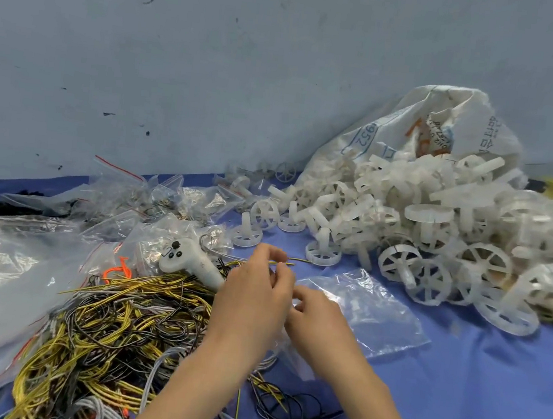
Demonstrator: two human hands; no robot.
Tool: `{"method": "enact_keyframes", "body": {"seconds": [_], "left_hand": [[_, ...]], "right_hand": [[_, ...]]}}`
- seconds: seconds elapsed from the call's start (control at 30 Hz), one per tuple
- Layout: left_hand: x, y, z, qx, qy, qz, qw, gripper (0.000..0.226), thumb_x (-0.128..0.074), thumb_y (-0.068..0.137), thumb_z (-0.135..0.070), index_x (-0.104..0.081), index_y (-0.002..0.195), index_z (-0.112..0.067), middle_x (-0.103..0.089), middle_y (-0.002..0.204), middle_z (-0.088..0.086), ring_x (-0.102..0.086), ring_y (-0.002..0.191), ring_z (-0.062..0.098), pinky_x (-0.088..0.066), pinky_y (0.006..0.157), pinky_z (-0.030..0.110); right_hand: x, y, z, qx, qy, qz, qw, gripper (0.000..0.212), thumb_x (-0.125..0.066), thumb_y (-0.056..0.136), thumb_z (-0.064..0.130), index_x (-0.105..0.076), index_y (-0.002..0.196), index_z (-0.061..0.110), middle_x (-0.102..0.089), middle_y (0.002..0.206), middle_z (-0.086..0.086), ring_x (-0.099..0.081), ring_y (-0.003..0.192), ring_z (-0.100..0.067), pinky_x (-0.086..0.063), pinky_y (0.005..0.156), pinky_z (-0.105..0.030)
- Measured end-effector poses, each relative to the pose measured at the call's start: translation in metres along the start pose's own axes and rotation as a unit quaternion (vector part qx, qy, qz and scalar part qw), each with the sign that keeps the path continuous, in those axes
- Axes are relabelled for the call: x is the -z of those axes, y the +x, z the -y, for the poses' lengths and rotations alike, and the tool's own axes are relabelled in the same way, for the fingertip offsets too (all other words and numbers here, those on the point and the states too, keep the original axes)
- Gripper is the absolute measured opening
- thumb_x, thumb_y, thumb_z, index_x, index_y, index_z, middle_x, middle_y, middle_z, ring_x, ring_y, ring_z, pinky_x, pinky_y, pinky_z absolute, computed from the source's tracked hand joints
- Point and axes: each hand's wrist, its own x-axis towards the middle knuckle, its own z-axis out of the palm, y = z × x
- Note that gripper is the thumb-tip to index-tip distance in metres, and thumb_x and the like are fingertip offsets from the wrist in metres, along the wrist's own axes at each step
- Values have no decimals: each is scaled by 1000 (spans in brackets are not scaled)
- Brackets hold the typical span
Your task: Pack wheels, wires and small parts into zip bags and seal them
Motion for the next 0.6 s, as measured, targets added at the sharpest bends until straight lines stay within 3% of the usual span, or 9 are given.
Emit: {"method": "enact_keyframes", "body": {"seconds": [0.07, 0.1, 0.2, 0.27, 0.33, 0.4, 0.5, 0.6], "left_hand": [[-20, 34, -8, -18, 38, 44, 998, 16, -45, 94, -29, -51, 109, -30, -59, 72, -6, -60, 76, 20, -49, 69, 38], [-31, 53, -11, -21, 56, 72, 996, 21, -44, 94, -28, -49, 115, -27, -59, 75, -4, -59, 75, 22, -48, 68, 38], [-62, 104, -12, -21, 104, 155, 982, 35, -42, 96, -26, -45, 130, -20, -60, 89, 2, -53, 75, 21, -39, 63, 33], [-79, 127, -9, -34, 162, 190, 968, 42, -40, 98, -25, -38, 140, -19, -60, 111, 9, -52, 80, 22, -40, 65, 32], [-92, 143, -5, -53, 246, 203, 946, 47, -38, 99, -23, -31, 146, -21, -48, 131, 15, -53, 93, 30, -42, 75, 37], [-102, 152, -1, -69, 321, 203, 923, 45, -35, 101, -24, -30, 145, -21, -42, 136, 18, -53, 104, 38, -39, 77, 41], [-108, 158, 4, -69, 361, 212, 905, 29, -38, 101, -19, -41, 129, -14, -49, 127, 15, -51, 94, 33, -39, 75, 41], [-106, 157, 16, -63, 365, 199, 907, 10, -45, 98, -13, -42, 108, -11, -59, 109, 14, -51, 83, 28, -43, 69, 41]], "right_hand": [[3, 7, -3, -5, 22, -2, 1000, 23, -48, 93, 28, -55, 70, 29, -60, 77, 2, -57, 81, -26, -39, 57, -29], [4, 9, -4, -8, 31, -1, 999, 26, -49, 94, 28, -52, 68, 27, -60, 77, 0, -56, 78, -28, -36, 54, -29], [3, 14, -8, -5, 68, 25, 997, 21, -47, 95, 32, -65, 86, 26, -68, 94, -9, -60, 81, -32, -44, 62, -32], [4, 15, -12, -2, 91, 43, 995, 25, -46, 93, 26, -65, 77, 31, -66, 89, -12, -64, 87, -37, -51, 71, -38], [6, 18, -17, -9, 94, 47, 994, 26, -44, 90, 21, -55, 66, 24, -61, 83, -20, -64, 86, -42, -53, 74, -41], [7, 20, -19, -16, 88, 47, 995, 19, -42, 90, 17, -55, 76, 14, -64, 93, -27, -63, 89, -43, -55, 76, -44], [6, 21, -24, -28, 87, 57, 994, 25, -42, 87, 11, -63, 98, 3, -65, 103, -27, -63, 94, -42, -53, 76, -42], [6, 24, -25, -23, 86, 61, 994, 18, -42, 89, 8, -58, 91, 0, -61, 95, -23, -58, 85, -37, -47, 72, -39]]}}
